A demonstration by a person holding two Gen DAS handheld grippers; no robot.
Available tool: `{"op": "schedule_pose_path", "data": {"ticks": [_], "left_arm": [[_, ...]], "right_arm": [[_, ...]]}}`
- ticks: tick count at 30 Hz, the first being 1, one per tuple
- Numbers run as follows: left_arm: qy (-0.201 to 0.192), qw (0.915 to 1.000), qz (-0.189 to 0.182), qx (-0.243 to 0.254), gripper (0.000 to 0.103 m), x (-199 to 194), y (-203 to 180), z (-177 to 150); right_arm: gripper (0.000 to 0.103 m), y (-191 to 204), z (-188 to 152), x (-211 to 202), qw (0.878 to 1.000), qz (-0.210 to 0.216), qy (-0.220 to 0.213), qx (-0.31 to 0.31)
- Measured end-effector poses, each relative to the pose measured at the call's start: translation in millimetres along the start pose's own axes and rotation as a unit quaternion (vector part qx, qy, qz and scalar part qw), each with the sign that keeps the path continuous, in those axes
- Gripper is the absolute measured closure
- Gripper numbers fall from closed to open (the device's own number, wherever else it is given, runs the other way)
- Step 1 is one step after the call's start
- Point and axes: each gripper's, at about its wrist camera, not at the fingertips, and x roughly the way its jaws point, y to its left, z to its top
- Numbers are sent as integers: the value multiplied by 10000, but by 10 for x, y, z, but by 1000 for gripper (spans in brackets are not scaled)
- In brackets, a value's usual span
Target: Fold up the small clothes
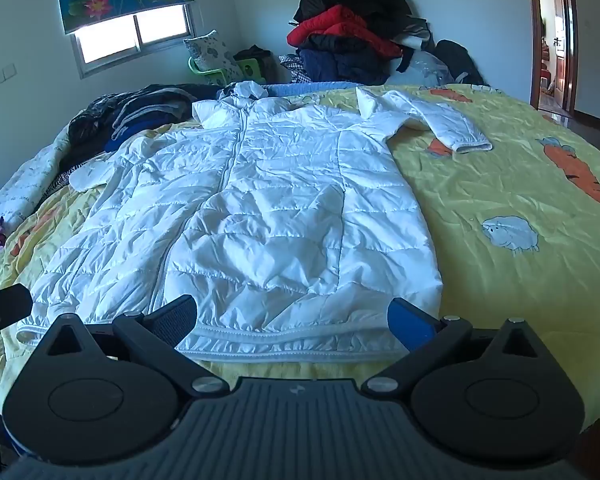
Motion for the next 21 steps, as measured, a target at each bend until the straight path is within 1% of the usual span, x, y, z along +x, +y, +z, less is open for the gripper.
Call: {"op": "schedule_pose_path", "data": {"ticks": [3,4,5,6,9,12,15,18,21], "left_arm": [[24,9998,-181,102,0,-19,-38,-10],[70,9998,-211,15,0,-4,-30,-48],[43,9997,-222,-43,0,-19,-9,-69],[41,9999,-134,44,0,-31,-36,-55],[4,9998,-188,16,0,-61,-88,-80],[137,9990,-421,-78,0,-18,-9,-50],[175,9990,-394,-69,0,-12,-1,-49],[198,9985,-461,-197,0,-13,55,-49],[389,9977,-451,-319,0,45,106,-55]], "right_arm": [[0,-8,1,16,10000,19,36,18],[0,-15,3,23,10000,21,48,31],[0,-25,5,28,10000,25,56,43],[0,-41,-5,16,10000,31,58,51],[0,-17,-20,9,10000,6,32,13],[0,-12,-27,-1,10000,6,11,7],[0,-13,-32,2,10000,5,18,1],[0,-2,-42,11,10000,-8,16,-8],[0,1,-43,23,10000,8,43,16]]}}
